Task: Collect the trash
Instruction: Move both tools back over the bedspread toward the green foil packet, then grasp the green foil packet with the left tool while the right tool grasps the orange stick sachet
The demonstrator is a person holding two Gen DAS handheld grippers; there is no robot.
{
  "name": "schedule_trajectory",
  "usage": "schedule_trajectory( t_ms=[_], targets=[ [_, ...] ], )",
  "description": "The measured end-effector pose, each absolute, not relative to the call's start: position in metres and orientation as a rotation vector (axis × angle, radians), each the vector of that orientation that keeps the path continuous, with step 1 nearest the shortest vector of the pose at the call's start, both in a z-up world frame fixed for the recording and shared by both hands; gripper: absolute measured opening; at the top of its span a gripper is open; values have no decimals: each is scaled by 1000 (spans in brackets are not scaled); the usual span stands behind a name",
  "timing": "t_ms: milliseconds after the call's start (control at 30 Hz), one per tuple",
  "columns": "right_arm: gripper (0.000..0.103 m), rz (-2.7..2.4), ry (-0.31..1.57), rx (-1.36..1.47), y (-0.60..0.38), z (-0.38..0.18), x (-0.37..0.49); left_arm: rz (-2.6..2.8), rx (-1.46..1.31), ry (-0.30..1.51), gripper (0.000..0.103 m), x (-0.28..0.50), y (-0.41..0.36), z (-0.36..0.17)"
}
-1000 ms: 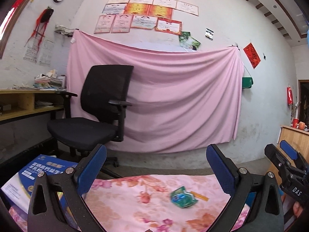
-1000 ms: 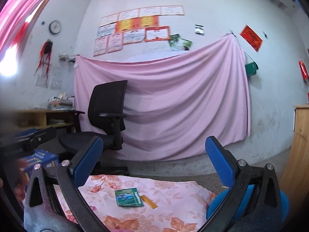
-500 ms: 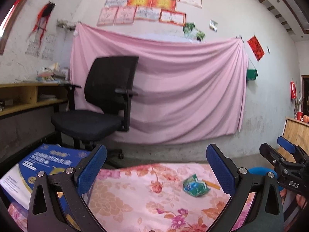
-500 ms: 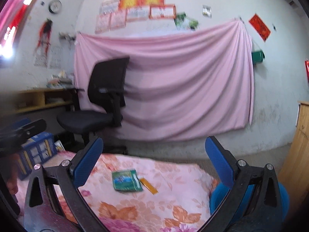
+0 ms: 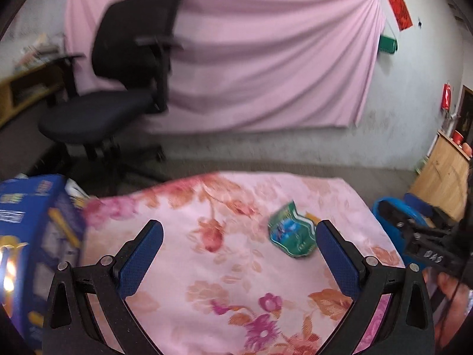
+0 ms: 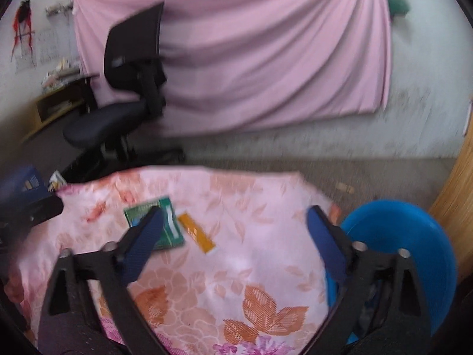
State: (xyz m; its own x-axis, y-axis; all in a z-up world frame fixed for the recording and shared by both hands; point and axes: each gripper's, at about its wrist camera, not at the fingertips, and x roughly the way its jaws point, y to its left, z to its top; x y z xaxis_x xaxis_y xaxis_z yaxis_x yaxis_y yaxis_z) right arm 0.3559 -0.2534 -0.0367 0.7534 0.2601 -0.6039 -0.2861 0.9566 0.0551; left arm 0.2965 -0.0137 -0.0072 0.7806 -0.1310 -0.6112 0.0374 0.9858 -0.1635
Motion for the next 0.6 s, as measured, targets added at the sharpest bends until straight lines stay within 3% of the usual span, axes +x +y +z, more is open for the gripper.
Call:
schedule_trajectory(
  t_ms=[133, 200, 333, 500, 600],
  targets=[
    [80, 354, 766, -40, -248, -52, 372, -158, -127, 755, 93, 321, -24, -22],
    [70, 366, 803, -40, -247, -56, 377, -183, -122, 796, 80, 333, -28, -31],
    [54, 397, 850, -55, -241, -62, 386, -230, -136, 856, 75, 349, -33, -46],
    [50, 440, 902, -83, -231, -71, 395, -270, -196, 910, 53, 370, -32, -54],
    [50, 457, 915, -81, -230, -72, 396, -294, -231, 956, 48, 379, -29, -58]
  ],
)
